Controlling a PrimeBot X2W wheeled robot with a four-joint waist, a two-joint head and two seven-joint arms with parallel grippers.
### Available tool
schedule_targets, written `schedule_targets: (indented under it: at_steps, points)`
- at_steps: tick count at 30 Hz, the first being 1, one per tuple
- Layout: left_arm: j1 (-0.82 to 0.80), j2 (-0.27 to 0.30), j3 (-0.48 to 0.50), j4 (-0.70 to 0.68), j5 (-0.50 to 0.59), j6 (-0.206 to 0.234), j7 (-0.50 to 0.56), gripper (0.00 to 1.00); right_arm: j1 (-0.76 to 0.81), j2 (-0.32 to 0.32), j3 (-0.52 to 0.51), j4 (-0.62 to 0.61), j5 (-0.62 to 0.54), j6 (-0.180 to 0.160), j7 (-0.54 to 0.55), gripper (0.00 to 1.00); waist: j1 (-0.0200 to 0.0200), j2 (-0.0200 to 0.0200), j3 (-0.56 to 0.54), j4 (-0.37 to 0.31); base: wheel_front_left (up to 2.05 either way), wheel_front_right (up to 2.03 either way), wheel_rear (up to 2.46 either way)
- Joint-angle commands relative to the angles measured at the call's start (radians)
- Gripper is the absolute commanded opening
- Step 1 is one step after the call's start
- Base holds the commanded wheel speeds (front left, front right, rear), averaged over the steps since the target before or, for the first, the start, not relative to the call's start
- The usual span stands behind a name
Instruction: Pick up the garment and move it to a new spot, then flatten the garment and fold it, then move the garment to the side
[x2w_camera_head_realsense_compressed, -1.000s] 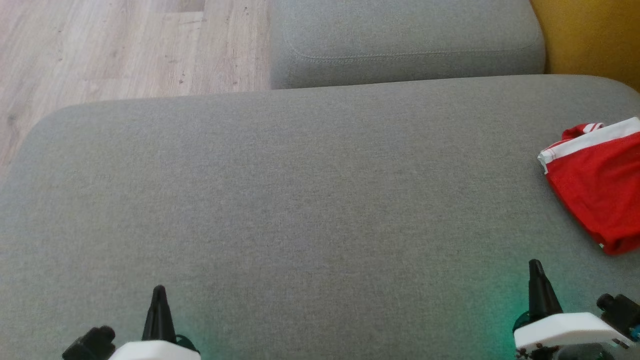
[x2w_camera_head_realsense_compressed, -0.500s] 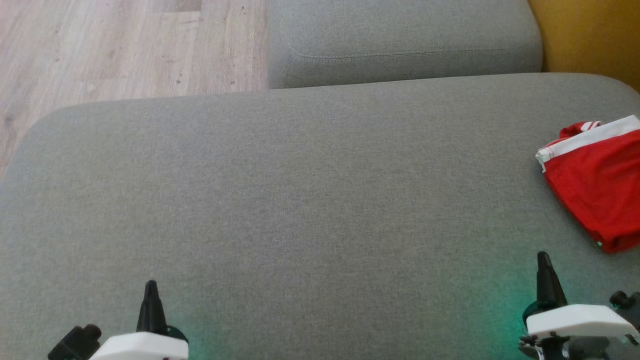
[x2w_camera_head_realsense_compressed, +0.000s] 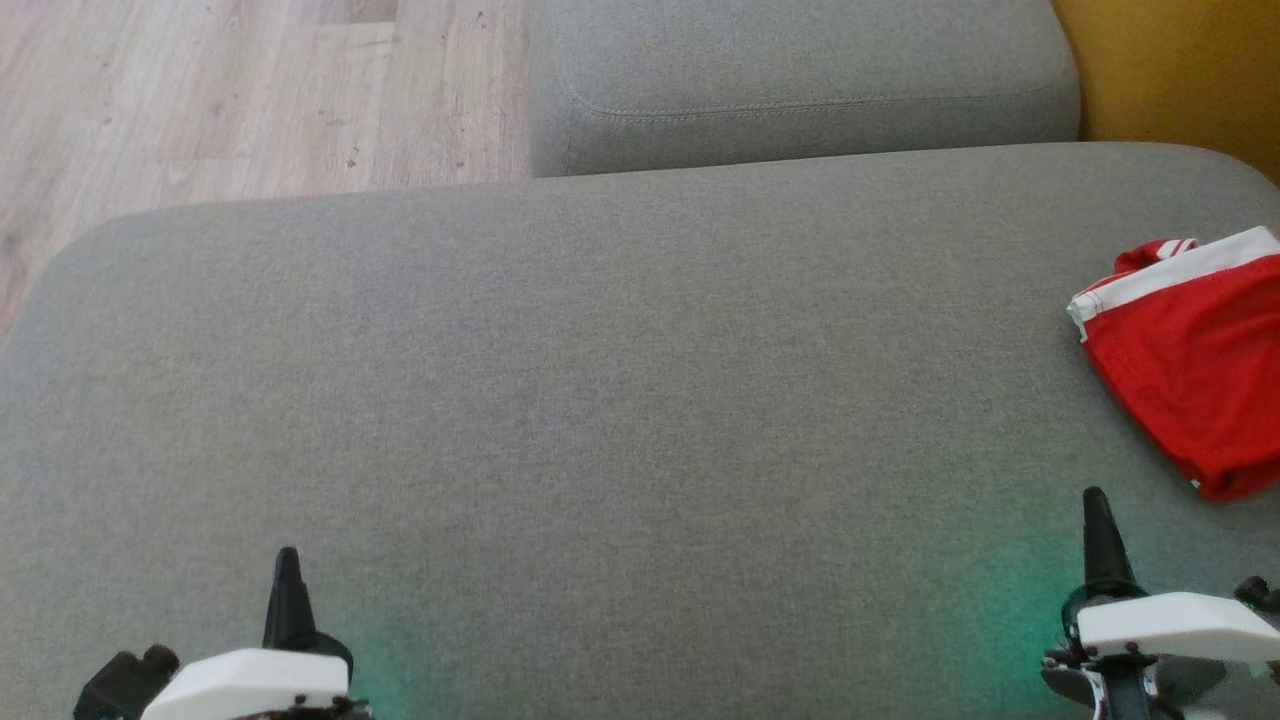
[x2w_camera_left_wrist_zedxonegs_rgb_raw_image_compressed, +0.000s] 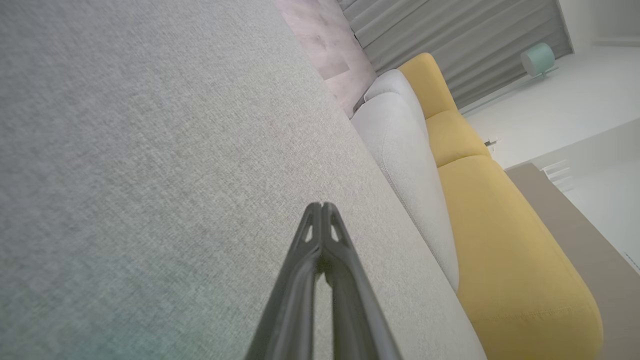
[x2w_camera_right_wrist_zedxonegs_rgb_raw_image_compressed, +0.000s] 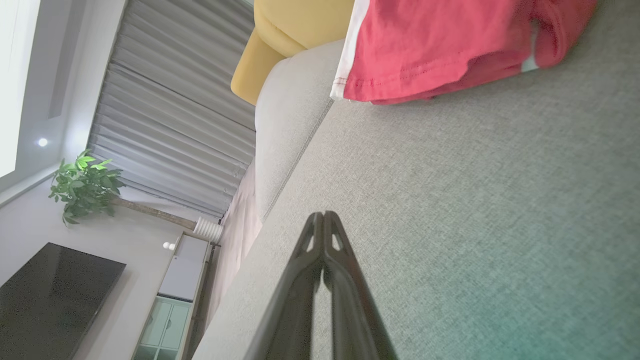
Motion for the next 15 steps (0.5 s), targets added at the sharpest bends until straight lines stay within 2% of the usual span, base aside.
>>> schedule_targets:
  at_steps: [1,15]
  points:
    - [-0.055,0.002,0.034,-0.032,-0.018,-0.006,0.004,0.0,-0.056,-0.004,0.006,-0.038,0.021,0.0,0.004,0.0,0.0,0.0,0.0,0.0,0.0,0.0,0.0]
    - [-0.08,0.002,0.068,-0.047,-0.191,-0.02,0.049,0.0,-0.081,-0.004,-0.008,-0.054,0.205,-0.001,0.045,0.0,0.0,0.0,0.001,-0.007,0.0,0.0,0.0]
